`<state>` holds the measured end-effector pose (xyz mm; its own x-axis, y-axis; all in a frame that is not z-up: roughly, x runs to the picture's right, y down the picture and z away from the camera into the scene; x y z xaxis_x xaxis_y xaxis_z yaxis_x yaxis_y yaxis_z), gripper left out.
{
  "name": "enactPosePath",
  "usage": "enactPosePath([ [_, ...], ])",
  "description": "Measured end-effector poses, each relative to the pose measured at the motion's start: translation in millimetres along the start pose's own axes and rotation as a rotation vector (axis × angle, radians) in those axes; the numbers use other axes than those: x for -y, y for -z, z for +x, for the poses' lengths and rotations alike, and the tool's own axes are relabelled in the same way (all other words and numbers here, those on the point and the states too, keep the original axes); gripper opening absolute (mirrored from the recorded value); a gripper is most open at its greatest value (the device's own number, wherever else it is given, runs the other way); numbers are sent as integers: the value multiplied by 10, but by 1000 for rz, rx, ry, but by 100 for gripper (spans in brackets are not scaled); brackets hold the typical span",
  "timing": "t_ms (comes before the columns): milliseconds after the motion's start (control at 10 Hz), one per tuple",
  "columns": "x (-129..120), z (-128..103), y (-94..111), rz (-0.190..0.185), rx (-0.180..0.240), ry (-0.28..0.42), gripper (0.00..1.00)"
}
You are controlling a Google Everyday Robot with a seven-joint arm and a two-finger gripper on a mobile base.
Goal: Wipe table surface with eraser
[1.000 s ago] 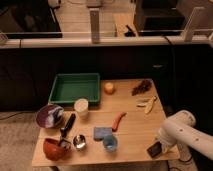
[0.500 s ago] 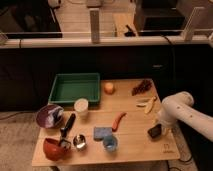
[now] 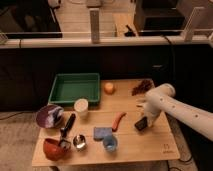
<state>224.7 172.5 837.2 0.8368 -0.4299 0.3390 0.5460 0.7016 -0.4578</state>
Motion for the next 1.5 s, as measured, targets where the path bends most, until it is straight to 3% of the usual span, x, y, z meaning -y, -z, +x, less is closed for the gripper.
enactPosePath([
  [200,157,-381,-94,13,22,68,26],
  [400,109,-771,-184,22,43,130,26],
  [600,-107,-1095,-219,29,57,175,26],
  [800,-432,-1244,-173,24,58,179,26],
  [1000,-786,-1159,-127,14,62,154,26],
  [1300,-1219,-760,-47,18,68,82,26],
  [1500,-1281,-624,-12,24,75,52,26],
])
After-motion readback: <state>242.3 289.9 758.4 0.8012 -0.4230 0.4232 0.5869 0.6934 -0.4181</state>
